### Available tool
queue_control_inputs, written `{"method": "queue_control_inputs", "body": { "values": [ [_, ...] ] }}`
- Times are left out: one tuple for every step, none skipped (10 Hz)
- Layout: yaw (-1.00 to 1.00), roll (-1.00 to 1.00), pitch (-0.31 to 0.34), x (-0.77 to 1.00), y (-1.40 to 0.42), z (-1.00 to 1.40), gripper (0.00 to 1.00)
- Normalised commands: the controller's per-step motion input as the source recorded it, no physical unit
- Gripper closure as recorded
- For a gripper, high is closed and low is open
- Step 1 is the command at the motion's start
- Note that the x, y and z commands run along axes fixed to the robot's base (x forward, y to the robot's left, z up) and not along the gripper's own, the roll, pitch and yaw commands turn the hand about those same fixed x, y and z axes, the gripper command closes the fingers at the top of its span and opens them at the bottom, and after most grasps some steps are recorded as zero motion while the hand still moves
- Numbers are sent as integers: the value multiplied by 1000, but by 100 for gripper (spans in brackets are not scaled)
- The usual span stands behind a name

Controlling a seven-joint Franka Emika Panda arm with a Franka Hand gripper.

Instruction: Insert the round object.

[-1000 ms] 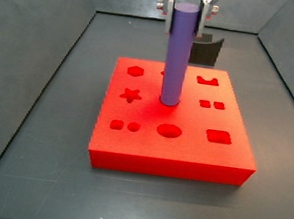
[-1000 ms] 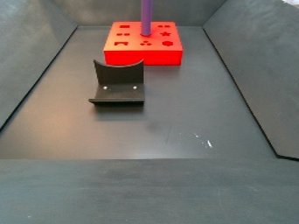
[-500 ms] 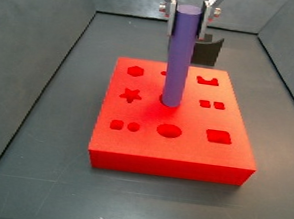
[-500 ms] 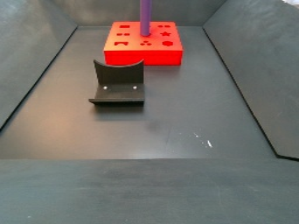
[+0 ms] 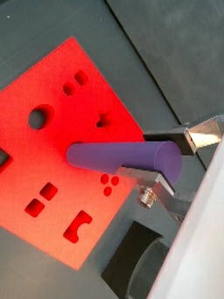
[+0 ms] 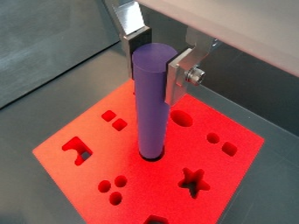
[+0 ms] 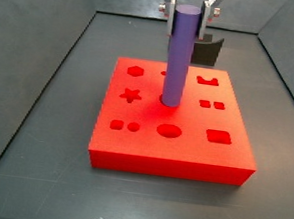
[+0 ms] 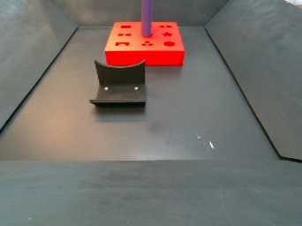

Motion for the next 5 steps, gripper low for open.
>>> {"method": "queue_control_inputs", "body": {
  "values": [
    [-83,0,0,0,11,-203,100],
    [-94,0,0,0,0,-191,100],
    [-86,0,0,0,0,-180,100],
    [-106,0,0,-14,34,-206,100],
    [-111,0,0,-40,46,-220,100]
  ]
}}
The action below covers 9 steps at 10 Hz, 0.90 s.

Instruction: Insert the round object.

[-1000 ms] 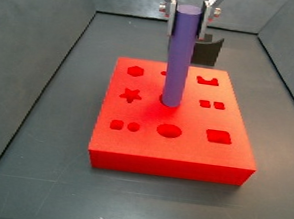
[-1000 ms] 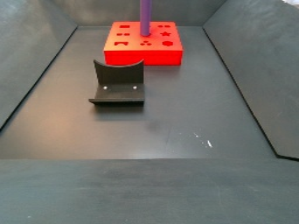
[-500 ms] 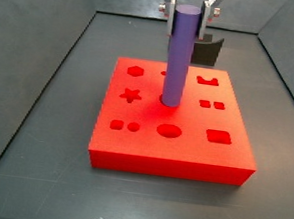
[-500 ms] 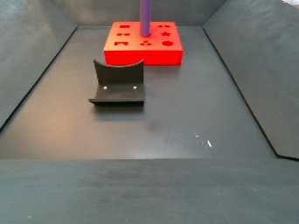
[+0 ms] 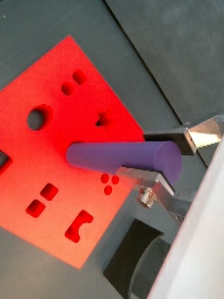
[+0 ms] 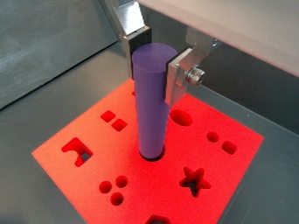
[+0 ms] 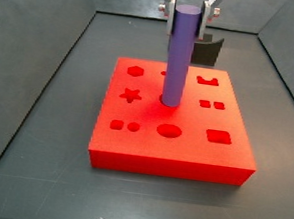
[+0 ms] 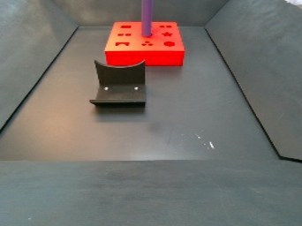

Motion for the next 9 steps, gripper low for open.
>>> {"method": "queue_control_inputs", "body": {
  "values": [
    [-123,0,0,-57,51,-240,100],
    [-137,0,0,-89,29,-274,100],
    [-89,23,0,0,0,-211,100],
    [-40,3,0,0,-3,-206,100],
    [-23,37,0,6,-9,-317,100],
    [-23,83,0,37,-14,-329,100],
    [0,137,33,0,-37,-406,100],
    [-11,136,116,0,-40,-491,100],
    [-49,101,79,0,-31,-623,100]
  ]
}}
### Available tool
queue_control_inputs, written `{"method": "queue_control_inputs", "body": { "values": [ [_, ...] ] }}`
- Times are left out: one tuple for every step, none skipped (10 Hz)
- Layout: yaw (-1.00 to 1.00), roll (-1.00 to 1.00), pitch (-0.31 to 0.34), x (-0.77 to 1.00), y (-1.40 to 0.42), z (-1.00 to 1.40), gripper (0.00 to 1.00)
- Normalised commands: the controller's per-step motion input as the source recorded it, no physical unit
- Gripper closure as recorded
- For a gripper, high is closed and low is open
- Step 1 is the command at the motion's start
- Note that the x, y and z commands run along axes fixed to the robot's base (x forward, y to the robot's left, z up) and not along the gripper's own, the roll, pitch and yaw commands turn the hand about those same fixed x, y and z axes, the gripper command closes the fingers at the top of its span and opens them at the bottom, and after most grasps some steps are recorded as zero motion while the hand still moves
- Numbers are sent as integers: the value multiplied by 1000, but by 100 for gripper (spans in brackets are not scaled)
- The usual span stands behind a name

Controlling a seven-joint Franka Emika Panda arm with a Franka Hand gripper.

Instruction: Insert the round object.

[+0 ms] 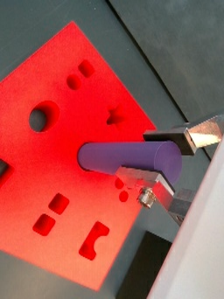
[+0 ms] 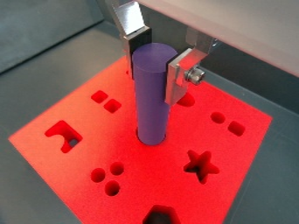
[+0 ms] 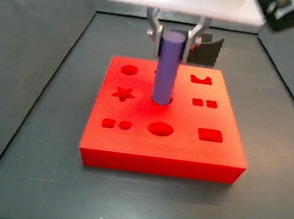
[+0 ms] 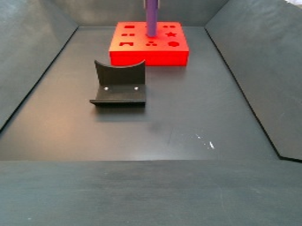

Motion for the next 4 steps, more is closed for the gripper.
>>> {"method": "queue_control_inputs", "body": {
  "values": [
    [-40,74,16,0,0,-734,100],
    [-34,111,-4,0,0,-746,100],
    [-37,119,0,-9,0,-669,100],
    [0,0,0,0,0,0,100]
  ]
}}
